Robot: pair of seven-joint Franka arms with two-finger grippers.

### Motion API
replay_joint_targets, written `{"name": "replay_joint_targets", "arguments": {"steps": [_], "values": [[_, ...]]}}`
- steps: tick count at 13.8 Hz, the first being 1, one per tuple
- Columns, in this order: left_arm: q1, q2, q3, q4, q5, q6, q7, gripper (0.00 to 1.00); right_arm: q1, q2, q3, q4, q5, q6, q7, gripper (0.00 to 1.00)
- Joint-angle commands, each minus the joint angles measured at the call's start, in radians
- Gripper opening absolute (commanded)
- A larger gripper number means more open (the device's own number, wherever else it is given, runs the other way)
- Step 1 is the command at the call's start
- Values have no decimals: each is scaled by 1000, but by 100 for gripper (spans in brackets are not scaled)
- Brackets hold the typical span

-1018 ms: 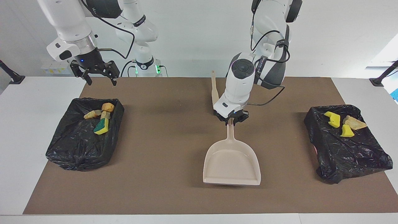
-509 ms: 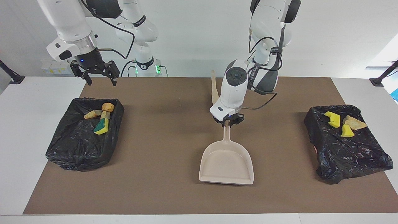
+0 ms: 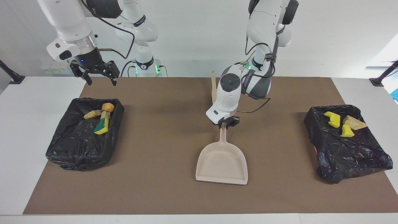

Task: Sweep and dump trash in bin
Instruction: 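Bring the dustpan back and lower it onto the table with the left gripper, then open the left gripper and withdraw it from the dustpan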

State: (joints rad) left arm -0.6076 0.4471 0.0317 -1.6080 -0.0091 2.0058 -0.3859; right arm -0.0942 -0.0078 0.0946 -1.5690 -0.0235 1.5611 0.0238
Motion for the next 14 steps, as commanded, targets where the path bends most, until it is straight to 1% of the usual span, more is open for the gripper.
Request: {"name": "replay_joint_targets", "arguments": {"steps": [1, 3, 5, 7, 8, 10, 12, 14], "values": [[0, -47, 11, -13, -14, 8, 10, 100, -5, -14, 2, -9, 8, -10, 19, 100], [5, -82, 30, -13, -9, 2, -1, 100, -4, -14, 2, -9, 8, -10, 19, 100], [26, -120, 76, -23, -6, -5, 7, 100, -4, -14, 2, -9, 8, -10, 19, 100], [92, -177, 86, -33, -5, -37, 12, 100, -4, -14, 2, -9, 8, -10, 19, 100], [129, -218, 86, -38, -5, -65, 24, 100, -4, -14, 2, -9, 8, -10, 19, 100], [189, -306, 86, -53, -5, -123, 125, 100, -5, -14, 2, -11, 8, -10, 19, 100], [261, -367, 88, -38, -5, -151, 223, 100, -4, -14, 2, -9, 8, -10, 19, 100], [296, -424, 97, -20, -5, -174, 286, 100, -4, -14, 2, -9, 8, -10, 19, 100]]}}
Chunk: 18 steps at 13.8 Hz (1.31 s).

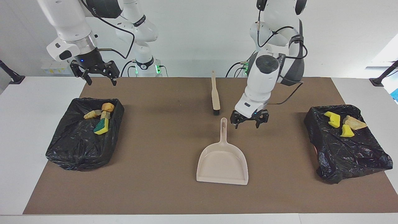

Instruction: Sweep and dump trash in bin

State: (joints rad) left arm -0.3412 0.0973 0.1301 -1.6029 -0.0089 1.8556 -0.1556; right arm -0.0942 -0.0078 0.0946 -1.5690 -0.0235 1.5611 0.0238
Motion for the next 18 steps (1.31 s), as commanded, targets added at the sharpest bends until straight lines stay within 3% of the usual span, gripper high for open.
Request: {"name": "replay_joint_targets", "arguments": {"steps": [1, 5, 8, 12, 18], "values": [[53, -93, 14, -5, -3, -54, 76, 100, -4, -14, 2, -9, 8, -10, 19, 100], [120, -67, 17, 196, -5, -286, 229, 100, -4, -14, 2, -9, 8, -10, 19, 100], [177, 33, 8, 345, -35, -346, 243, 100, -4, -14, 2, -9, 8, -10, 19, 100], [175, -92, 8, 192, -60, -352, 274, 100, -5, -14, 2, -9, 8, -10, 19, 100], [179, -159, 8, 92, -48, -360, 268, 100, -4, -14, 2, -9, 8, -10, 19, 100]]}}
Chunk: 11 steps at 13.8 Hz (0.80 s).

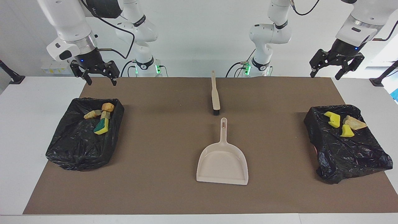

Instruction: Sweep and dump trash in bin

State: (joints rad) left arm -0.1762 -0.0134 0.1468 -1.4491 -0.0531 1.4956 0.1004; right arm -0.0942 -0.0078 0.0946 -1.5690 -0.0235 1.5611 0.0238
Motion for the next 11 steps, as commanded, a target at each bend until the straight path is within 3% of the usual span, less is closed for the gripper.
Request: {"name": "replay_joint_targets", "arguments": {"steps": [1, 11], "values": [[14, -56, -7, -82, 1, 3, 10, 100, -4, -14, 2, -9, 8, -10, 19, 100], [21, -60, -4, -86, 51, 18, 16, 100, -4, -14, 2, -9, 8, -10, 19, 100]]}}
